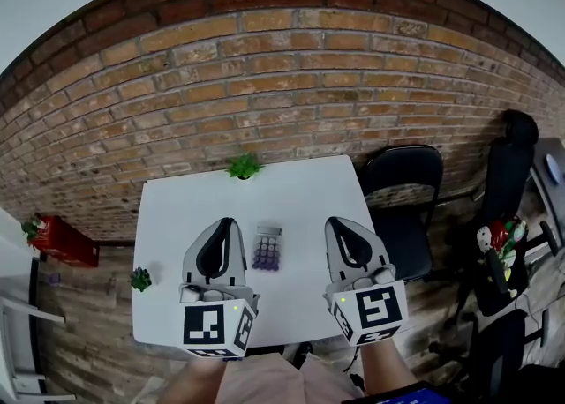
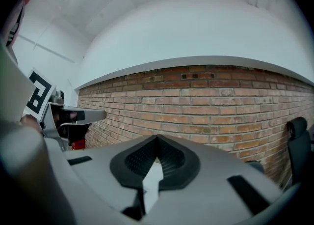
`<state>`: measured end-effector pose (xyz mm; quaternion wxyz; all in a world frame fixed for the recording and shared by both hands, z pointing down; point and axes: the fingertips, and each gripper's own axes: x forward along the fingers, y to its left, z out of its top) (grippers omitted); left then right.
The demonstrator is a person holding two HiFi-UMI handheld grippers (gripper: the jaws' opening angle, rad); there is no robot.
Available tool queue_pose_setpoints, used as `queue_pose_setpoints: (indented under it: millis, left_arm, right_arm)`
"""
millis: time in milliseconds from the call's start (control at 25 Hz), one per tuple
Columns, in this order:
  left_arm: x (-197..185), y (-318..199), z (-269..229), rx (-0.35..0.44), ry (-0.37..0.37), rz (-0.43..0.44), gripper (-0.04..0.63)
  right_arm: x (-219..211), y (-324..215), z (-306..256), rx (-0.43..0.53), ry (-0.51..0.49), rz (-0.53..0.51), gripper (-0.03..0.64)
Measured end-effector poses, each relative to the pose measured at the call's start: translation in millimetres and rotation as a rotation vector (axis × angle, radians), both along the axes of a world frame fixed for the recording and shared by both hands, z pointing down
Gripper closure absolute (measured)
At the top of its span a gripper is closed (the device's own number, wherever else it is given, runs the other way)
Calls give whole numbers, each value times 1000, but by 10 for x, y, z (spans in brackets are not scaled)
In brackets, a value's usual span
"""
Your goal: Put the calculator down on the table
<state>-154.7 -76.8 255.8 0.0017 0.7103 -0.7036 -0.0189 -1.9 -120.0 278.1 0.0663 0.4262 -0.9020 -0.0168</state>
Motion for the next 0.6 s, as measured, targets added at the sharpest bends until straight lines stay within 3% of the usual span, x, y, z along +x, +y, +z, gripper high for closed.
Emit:
queue_pose_setpoints:
  millis: [600]
  left_arm:
    - [53,-60,107,-26,-15,26,571]
  right_arm:
    - [-59,-34,33,-1,7,0,620]
